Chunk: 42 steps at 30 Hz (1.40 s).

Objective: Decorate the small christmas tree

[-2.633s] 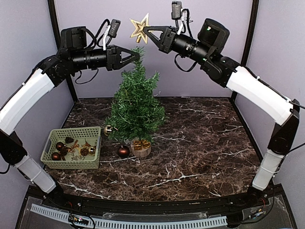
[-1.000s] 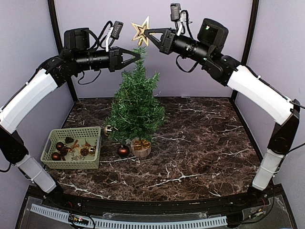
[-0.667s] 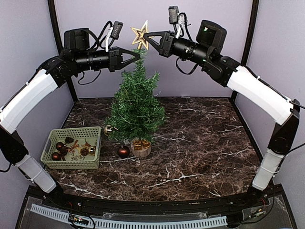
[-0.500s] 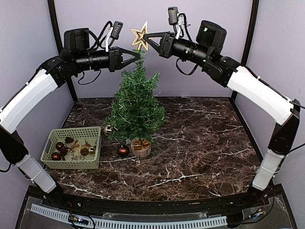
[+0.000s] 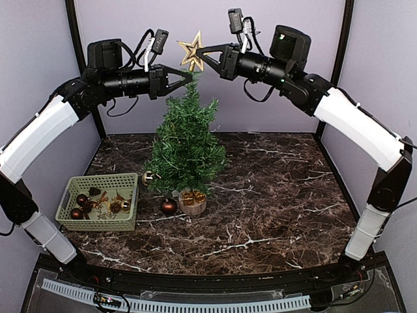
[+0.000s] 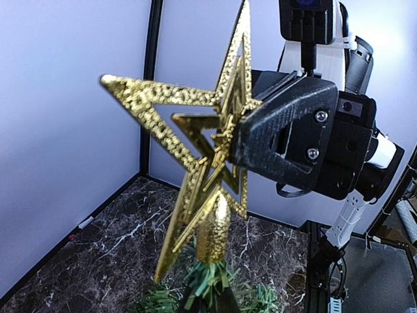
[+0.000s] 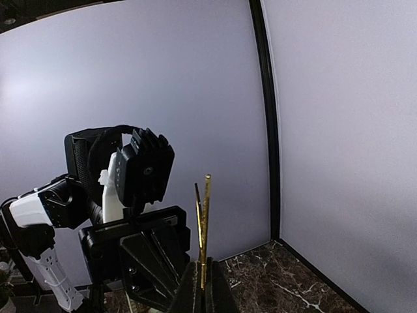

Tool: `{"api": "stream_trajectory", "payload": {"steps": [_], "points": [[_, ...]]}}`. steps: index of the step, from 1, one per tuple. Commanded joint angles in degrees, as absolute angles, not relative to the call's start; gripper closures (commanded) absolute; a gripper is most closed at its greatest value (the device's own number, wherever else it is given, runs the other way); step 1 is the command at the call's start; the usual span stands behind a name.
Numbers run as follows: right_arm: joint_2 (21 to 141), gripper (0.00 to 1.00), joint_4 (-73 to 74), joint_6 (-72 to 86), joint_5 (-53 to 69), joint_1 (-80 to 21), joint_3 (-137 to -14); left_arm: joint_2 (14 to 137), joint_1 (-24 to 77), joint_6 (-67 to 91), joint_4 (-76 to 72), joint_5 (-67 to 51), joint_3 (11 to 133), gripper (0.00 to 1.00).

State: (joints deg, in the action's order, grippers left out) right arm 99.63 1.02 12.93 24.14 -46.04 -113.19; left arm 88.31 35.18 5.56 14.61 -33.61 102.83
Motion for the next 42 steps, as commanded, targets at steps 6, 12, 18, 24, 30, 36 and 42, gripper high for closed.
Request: {"api": "stream_trajectory", "payload": {"steps": [6, 12, 18, 24, 30, 36, 42], "points": [[100.02, 1.0, 3.92, 12.48, 26.25, -45.7, -115.29, 84.97, 34.89, 3.01, 14.41, -32.96, 99.82, 0.84], [100.53, 1.0, 4.7, 12.22, 26.36, -45.7, -115.99, 84.6, 34.89, 1.02, 16.96, -32.38, 99.08, 0.77], [101.43, 1.0, 5.59, 12.13, 26.74, -45.76, -117.0, 85.21, 34.89, 1.25, 15.88, -33.68, 98.94, 0.81], [101.98, 1.0, 6.9, 11.72, 26.94, -45.7, -117.58, 85.31, 34.89, 1.74, 14.14, -34.46, 98.75, 0.93], [102.06, 1.0, 8.19, 11.14, 27.41, -45.72, -117.51, 84.93, 34.89, 1.43, 13.57, -34.19, 98.02, 1.0], [102.33, 1.0, 10.16, 10.57, 28.33, -45.72, -117.43, 84.87, 34.89, 1.41, 13.41, -33.75, 97.91, 1.0], [102.92, 1.0, 11.48, 10.46, 29.55, -45.71, -117.76, 84.84, 34.89, 1.41, 13.32, -33.44, 97.9, 1.0]]}}
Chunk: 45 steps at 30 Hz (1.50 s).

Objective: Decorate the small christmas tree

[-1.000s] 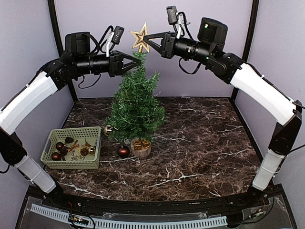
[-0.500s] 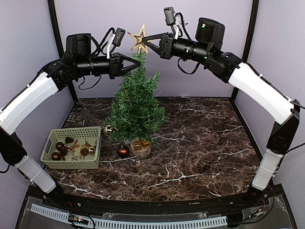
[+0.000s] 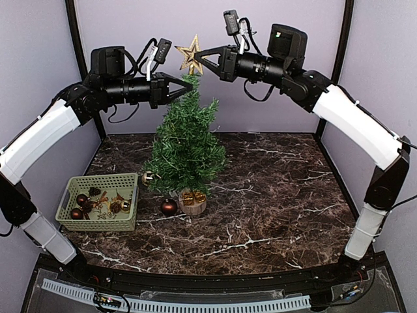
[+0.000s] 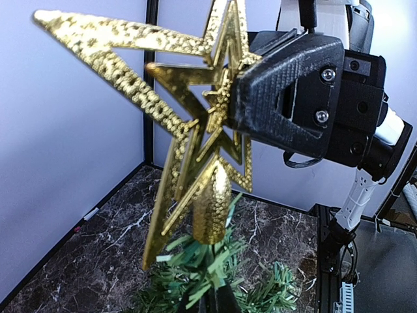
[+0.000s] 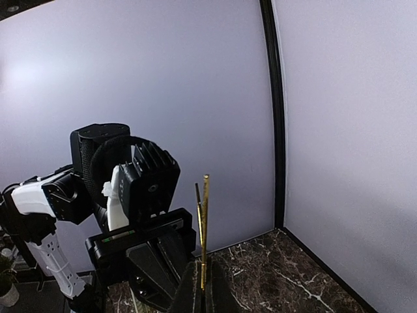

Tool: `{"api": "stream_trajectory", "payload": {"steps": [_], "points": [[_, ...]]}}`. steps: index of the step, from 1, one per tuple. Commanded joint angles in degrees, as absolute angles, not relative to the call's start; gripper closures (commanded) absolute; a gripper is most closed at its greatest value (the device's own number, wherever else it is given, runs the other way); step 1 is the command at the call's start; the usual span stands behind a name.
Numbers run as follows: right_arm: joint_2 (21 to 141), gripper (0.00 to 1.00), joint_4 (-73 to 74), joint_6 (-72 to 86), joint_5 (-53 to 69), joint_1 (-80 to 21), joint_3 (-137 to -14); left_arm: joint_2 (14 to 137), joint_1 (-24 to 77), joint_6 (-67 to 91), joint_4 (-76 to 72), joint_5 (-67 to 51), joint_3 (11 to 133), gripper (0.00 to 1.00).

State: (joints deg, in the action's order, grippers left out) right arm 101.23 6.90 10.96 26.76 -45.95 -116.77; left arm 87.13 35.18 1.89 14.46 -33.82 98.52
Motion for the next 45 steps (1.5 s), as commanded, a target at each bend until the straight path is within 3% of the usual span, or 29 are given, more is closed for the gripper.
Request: {"api": "stream_trajectory", "payload": {"steps": [1, 11, 13, 18, 25, 30, 36, 45], "points": [[103.07, 1.0, 11.62, 10.46, 29.75, -45.7, -117.84, 84.78, 34.89, 1.41, 13.34, -33.42, 97.91, 1.0], [103.32, 0.99, 11.81, 10.14, 29.88, -45.77, -118.73, 84.5, 34.89, 1.04, 13.93, -33.15, 97.63, 1.0], [102.64, 0.87, 10.41, 10.48, 28.91, -45.72, -118.23, 84.17, 34.89, 0.8, 14.07, -32.85, 97.35, 0.98], [99.09, 0.48, 4.42, 11.28, 25.92, -45.64, -113.33, 81.47, 34.89, 0.36, 13.12, -32.74, 94.18, 0.81], [95.0, 0.33, 1.29, 11.49, 24.85, -45.53, -107.86, 77.24, 34.5, 0.4, 12.13, -31.12, 89.86, 0.59], [90.51, 0.24, -2.49, 11.72, 22.99, -45.61, -101.82, 74.37, 34.45, 1.73, 10.8, -30.11, 87.98, 0.47], [78.98, 0.18, -8.28, 11.99, 17.45, -45.62, -86.08, 67.89, 34.38, 5.9, 15.01, -23.36, 83.49, 0.25], [65.17, 0.13, -5.87, 12.52, 2.54, -45.54, -68.21, 57.72, 33.57, 15.62, 29.07, -9.9, 68.75, 0.22]]}}
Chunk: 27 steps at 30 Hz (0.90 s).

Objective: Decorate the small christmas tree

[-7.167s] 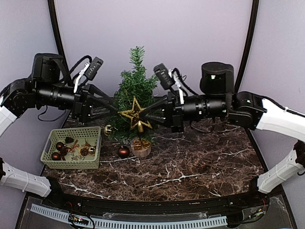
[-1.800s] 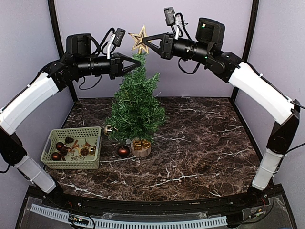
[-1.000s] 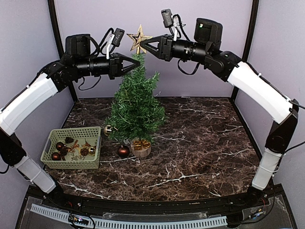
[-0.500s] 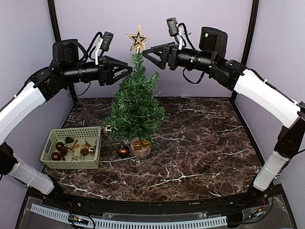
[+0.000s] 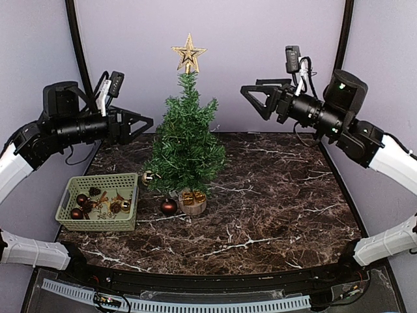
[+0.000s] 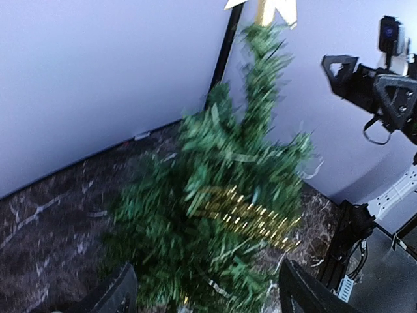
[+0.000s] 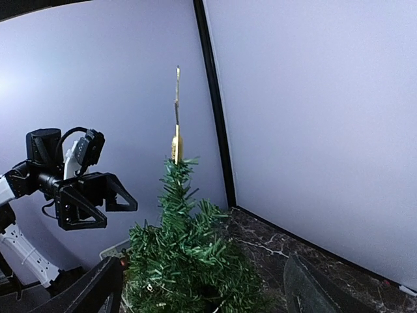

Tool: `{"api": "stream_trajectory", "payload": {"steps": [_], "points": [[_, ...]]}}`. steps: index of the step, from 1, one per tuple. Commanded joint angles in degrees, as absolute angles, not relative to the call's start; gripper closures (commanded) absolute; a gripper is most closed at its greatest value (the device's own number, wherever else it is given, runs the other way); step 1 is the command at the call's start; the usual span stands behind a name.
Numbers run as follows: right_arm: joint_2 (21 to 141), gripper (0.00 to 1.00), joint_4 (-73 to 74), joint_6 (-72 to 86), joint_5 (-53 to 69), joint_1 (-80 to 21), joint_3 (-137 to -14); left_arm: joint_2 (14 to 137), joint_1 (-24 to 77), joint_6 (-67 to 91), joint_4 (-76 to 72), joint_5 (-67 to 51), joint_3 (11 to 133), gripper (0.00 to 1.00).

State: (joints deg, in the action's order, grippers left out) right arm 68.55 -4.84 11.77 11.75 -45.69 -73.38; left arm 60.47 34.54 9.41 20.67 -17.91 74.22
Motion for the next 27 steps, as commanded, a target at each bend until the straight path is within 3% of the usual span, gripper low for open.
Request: {"api": "stream_trajectory", "payload": {"steps": [1, 6, 16, 27], "points": [[64.61, 0.13, -5.27, 12.75, 1.04, -45.57, -66.14, 56.02, 32.67, 16.6, 30.27, -8.69, 66.49, 0.22], [63.43, 0.13, -5.37, 15.12, -2.35, -44.83, -60.04, 50.93, 25.08, 24.11, 31.99, -7.28, 57.62, 0.24], [60.92, 0.13, -9.53, 21.17, -0.31, -37.79, -49.98, 49.32, 6.44, 31.74, 26.59, -13.73, 38.47, 0.39], [59.11, 0.14, -11.24, 24.61, 3.29, -31.92, -43.73, 56.61, 1.27, 33.78, 20.28, -14.04, 29.71, 0.5]]}}
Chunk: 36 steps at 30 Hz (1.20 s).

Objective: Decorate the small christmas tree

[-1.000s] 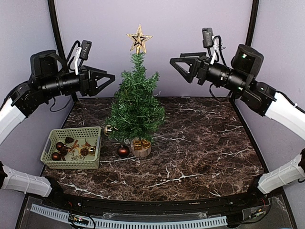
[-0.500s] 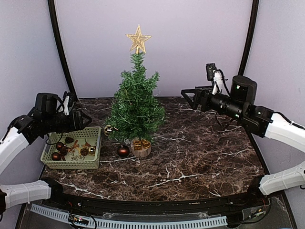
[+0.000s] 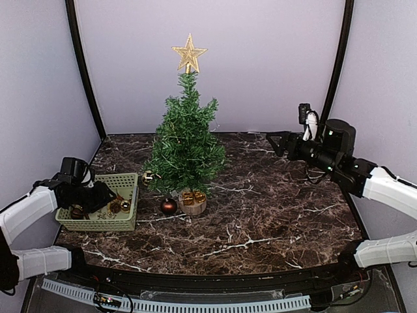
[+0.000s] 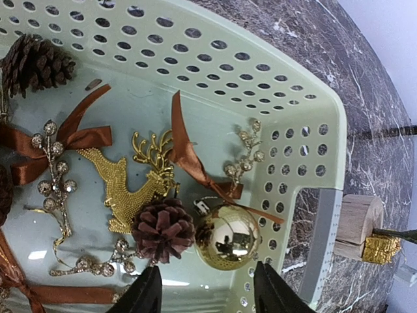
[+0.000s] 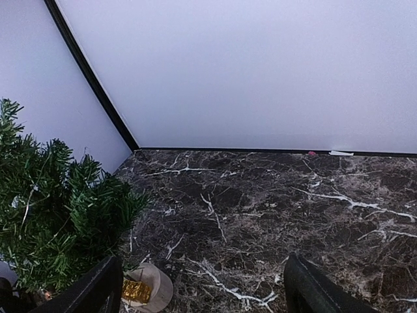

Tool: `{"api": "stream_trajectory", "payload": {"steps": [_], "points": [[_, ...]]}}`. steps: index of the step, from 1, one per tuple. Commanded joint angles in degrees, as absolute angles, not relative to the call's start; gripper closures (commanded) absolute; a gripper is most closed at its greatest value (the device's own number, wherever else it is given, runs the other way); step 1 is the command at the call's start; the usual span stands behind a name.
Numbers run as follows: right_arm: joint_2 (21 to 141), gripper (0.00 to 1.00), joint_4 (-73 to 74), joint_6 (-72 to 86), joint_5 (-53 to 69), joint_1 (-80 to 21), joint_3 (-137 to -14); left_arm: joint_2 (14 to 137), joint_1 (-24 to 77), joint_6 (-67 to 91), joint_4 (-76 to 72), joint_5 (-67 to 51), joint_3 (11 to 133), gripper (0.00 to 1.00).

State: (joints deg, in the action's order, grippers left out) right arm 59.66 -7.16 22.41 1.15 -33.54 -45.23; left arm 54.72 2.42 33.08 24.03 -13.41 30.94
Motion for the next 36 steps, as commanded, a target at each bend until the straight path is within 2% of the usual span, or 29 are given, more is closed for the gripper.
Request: {"api": "stream_trajectory", "payload": {"steps": [1, 5, 10, 20, 36], "points": [[59.37, 0.14, -11.63, 24.87, 3.66, -31.57, -43.49, 57.61, 1.21, 33.63, 19.99, -13.77, 29.58, 0.5], [60.19, 0.14, -12.67, 25.63, 4.97, -30.61, -43.16, 60.21, 1.14, 32.64, 20.06, -12.04, 29.62, 0.49], [61.21, 0.15, -13.29, 26.14, 5.36, -30.19, -43.24, 62.54, 0.97, 32.34, 17.52, -12.43, 28.71, 0.42], [60.69, 0.15, -13.01, 26.74, 5.47, -29.77, -42.96, 68.64, 0.19, 31.82, 12.79, -12.43, 27.59, 0.41], [58.19, 0.16, -12.62, 27.74, 5.1, -29.36, -41.49, 68.35, 0.18, 31.35, 11.86, -10.44, 27.74, 0.54]]}}
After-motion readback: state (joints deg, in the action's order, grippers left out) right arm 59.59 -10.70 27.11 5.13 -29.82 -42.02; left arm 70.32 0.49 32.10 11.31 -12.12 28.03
